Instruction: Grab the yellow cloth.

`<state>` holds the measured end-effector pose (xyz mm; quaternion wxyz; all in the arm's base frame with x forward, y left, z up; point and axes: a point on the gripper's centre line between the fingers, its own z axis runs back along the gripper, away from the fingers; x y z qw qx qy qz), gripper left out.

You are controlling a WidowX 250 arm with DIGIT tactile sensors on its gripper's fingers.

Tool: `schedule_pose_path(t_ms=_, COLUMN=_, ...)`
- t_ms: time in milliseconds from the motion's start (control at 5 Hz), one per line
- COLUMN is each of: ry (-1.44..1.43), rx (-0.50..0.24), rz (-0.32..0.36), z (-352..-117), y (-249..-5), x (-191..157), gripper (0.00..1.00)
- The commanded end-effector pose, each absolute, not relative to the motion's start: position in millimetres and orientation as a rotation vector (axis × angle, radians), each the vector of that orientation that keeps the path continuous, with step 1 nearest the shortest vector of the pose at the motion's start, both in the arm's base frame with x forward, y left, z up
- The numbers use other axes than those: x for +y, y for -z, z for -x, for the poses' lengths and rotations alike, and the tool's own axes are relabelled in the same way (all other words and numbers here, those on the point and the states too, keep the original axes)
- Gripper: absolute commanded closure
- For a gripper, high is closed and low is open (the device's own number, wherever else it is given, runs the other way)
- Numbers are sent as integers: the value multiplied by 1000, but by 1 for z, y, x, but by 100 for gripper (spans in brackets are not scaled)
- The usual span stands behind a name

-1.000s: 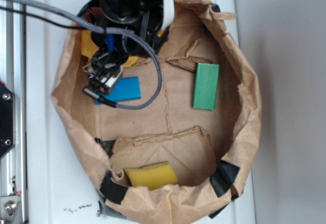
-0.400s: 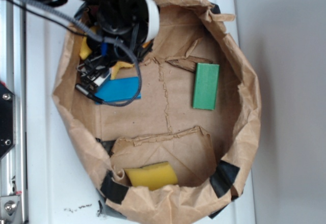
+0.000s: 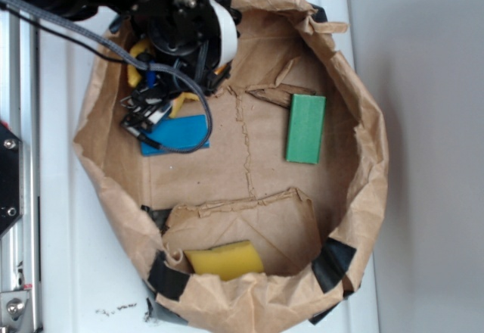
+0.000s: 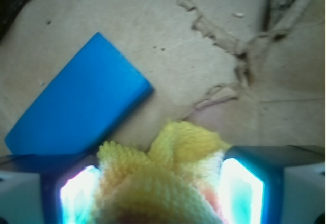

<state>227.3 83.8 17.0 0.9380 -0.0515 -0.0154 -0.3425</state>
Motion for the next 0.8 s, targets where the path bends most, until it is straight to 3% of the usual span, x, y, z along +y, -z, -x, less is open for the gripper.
schedule_pose_path(t_ms=0, ry=713, rx=-50, rz=284, z=-233, y=-73, x=66, gripper=100)
schedule_pose_path(t_ms=200, ry=714, rx=-59, rz=382, z=-232, y=-110, x=56, gripper=100)
schedule_pose_path(t_ms=600, ry=697, rx=-95, rz=478, z=-235, y=-146, x=47, gripper=100)
